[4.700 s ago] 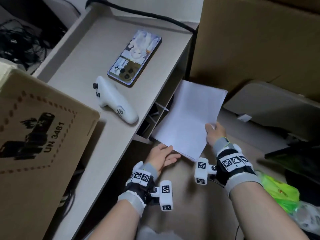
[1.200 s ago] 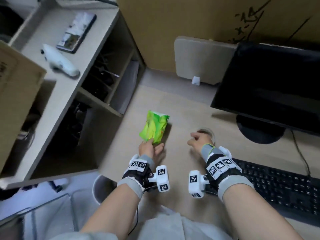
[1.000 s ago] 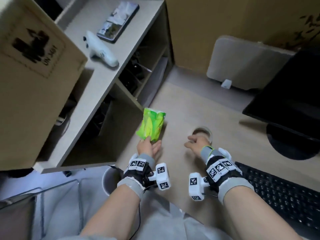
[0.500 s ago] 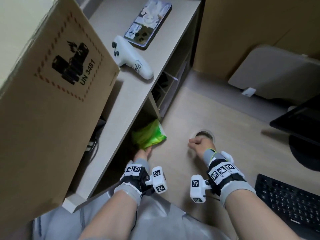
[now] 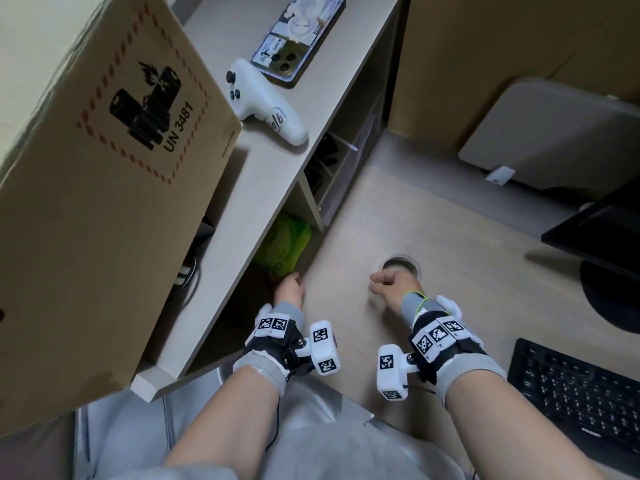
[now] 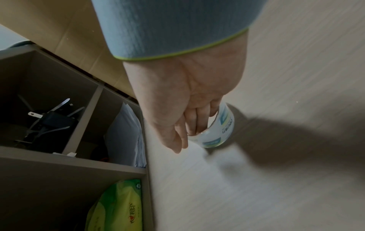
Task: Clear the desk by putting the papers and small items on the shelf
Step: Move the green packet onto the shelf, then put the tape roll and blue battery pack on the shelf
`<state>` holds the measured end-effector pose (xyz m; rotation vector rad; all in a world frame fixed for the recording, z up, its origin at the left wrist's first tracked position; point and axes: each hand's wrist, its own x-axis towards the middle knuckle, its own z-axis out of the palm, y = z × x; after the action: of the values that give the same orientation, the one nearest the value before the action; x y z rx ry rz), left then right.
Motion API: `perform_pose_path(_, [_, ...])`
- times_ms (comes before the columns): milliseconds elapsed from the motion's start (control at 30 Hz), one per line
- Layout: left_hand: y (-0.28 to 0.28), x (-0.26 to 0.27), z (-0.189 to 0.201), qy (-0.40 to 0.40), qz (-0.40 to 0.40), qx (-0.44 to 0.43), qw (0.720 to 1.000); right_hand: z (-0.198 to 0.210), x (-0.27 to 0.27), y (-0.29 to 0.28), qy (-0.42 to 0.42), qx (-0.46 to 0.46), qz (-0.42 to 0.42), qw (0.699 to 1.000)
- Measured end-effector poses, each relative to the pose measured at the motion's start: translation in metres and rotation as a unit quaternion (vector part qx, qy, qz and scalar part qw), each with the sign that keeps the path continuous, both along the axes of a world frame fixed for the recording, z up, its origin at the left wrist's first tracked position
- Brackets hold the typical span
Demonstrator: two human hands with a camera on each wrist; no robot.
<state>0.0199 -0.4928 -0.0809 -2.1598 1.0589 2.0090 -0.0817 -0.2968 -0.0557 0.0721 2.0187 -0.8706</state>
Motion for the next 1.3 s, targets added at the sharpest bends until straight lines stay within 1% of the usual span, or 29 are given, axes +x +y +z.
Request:
perform_pose_path(33, [0.002, 0.000, 0.004, 0.003, -0.054, -0.023, 0.998, -0.001, 0.002, 0.002, 0.000, -0.002, -0.005, 1.000])
perform_pose_path(67, [0.006, 0.000, 0.014, -0.015, -0.117, -0.049, 0.992, -0.001, 0.003, 0.003, 0.002, -0.003, -0.009, 1.000])
perform_pose_path(100, [0.007, 0.002, 0.015, -0.026, -0.139, -0.068, 0.988, 0.000, 0.004, 0.004, 0.002, -0.004, -0.015, 1.000])
perform_pose_path(133, [0.006, 0.003, 0.016, -0.015, -0.156, -0.076, 0.985, 0.001, 0.006, 0.005, 0.003, -0.005, -0.017, 1.000])
perform_pose_path(200, [0.006, 0.000, 0.014, -0.012, -0.154, -0.071, 0.985, 0.002, 0.006, 0.007, 0.003, -0.012, -0.026, 1.000])
perform_pose_path(233, [0.007, 0.000, 0.015, -0.012, -0.140, -0.069, 0.988, 0.003, 0.006, 0.008, 0.010, -0.015, -0.040, 0.999])
perform_pose_path(267, [0.006, 0.001, 0.015, -0.017, -0.135, -0.060, 0.989, 0.006, 0.005, 0.008, 0.027, -0.014, -0.054, 0.998])
perform_pose_path(300, [0.009, 0.001, 0.016, -0.026, -0.112, -0.055, 0.992, 0.007, 0.004, 0.010, 0.060, -0.002, -0.069, 0.996])
perform_pose_path(367, [0.021, 0.002, 0.024, -0.032, -0.085, -0.061, 0.994, 0.010, 0.003, 0.018, 0.148, 0.067, -0.077, 0.984])
perform_pose_path(400, [0.029, -0.001, 0.025, -0.005, -0.066, -0.058, 0.996, 0.012, 0.002, 0.021, 0.167, 0.106, -0.066, 0.978])
perform_pose_path(433, [0.038, -0.004, 0.028, 0.013, -0.066, -0.041, 0.997, 0.013, 0.001, 0.025, 0.155, 0.130, -0.062, 0.977])
perform_pose_path(467, [0.050, -0.006, 0.026, 0.032, -0.084, -0.025, 0.996, 0.013, 0.001, 0.030, 0.124, 0.141, -0.054, 0.981])
perform_pose_path(533, [0.073, -0.010, 0.033, 0.056, -0.155, 0.021, 0.986, 0.010, 0.000, 0.040, 0.052, 0.132, -0.010, 0.990])
perform_pose_path(567, [0.081, -0.011, 0.036, 0.048, -0.187, 0.023, 0.981, 0.010, 0.000, 0.041, 0.031, 0.123, 0.002, 0.992])
perform_pose_path(633, [0.098, -0.009, 0.044, 0.050, -0.242, 0.025, 0.969, 0.012, 0.004, 0.049, 0.022, 0.097, -0.007, 0.995])
perform_pose_path(733, [0.141, -0.014, 0.066, 0.123, -0.292, 0.038, 0.948, 0.027, 0.015, 0.082, 0.037, 0.021, -0.034, 0.999])
perform_pose_path(767, [0.150, -0.016, 0.072, 0.142, -0.306, 0.029, 0.941, 0.029, 0.015, 0.087, 0.037, -0.002, -0.039, 0.999])
perform_pose_path(800, [0.169, -0.019, 0.080, 0.162, -0.318, 0.017, 0.934, 0.035, 0.017, 0.103, 0.037, -0.027, -0.059, 0.997])
perform_pose_path(833, [0.195, -0.024, 0.091, 0.167, -0.328, 0.004, 0.930, 0.044, 0.017, 0.130, 0.044, -0.047, -0.085, 0.994])
perform_pose_path(867, [0.201, -0.026, 0.092, 0.159, -0.310, -0.016, 0.937, 0.046, 0.015, 0.138, 0.052, -0.058, -0.099, 0.992])
perform_pose_path(933, [0.217, -0.031, 0.096, 0.139, -0.281, -0.040, 0.949, 0.052, 0.009, 0.165, 0.077, -0.060, -0.158, 0.983])
perform_pose_path(967, [0.223, -0.032, 0.097, 0.134, -0.277, -0.041, 0.950, 0.054, 0.008, 0.177, 0.084, -0.051, -0.184, 0.978])
perform_pose_path(1000, [0.240, -0.035, 0.100, 0.140, -0.281, -0.032, 0.949, 0.059, 0.010, 0.201, 0.094, -0.041, -0.215, 0.971])
perform_pose_path(1067, [0.275, -0.041, 0.106, 0.156, -0.307, -0.014, 0.939, 0.068, 0.017, 0.242, 0.107, -0.034, -0.286, 0.952])
perform_pose_path(1100, [0.295, -0.046, 0.110, 0.162, -0.333, -0.003, 0.929, 0.070, 0.023, 0.265, 0.099, -0.033, -0.327, 0.939])
perform_pose_path(1167, [0.312, -0.058, 0.113, 0.173, -0.346, 0.000, 0.922, 0.072, 0.034, 0.283, 0.071, -0.034, -0.355, 0.931])
perform_pose_path(1200, [0.337, -0.066, 0.114, 0.174, -0.369, 0.017, 0.913, 0.072, 0.042, 0.308, 0.070, -0.016, -0.388, 0.919])
perform_pose_path(1300, [0.379, -0.080, 0.119, 0.182, -0.416, 0.031, 0.890, 0.073, 0.053, 0.349, 0.075, 0.010, -0.443, 0.893])
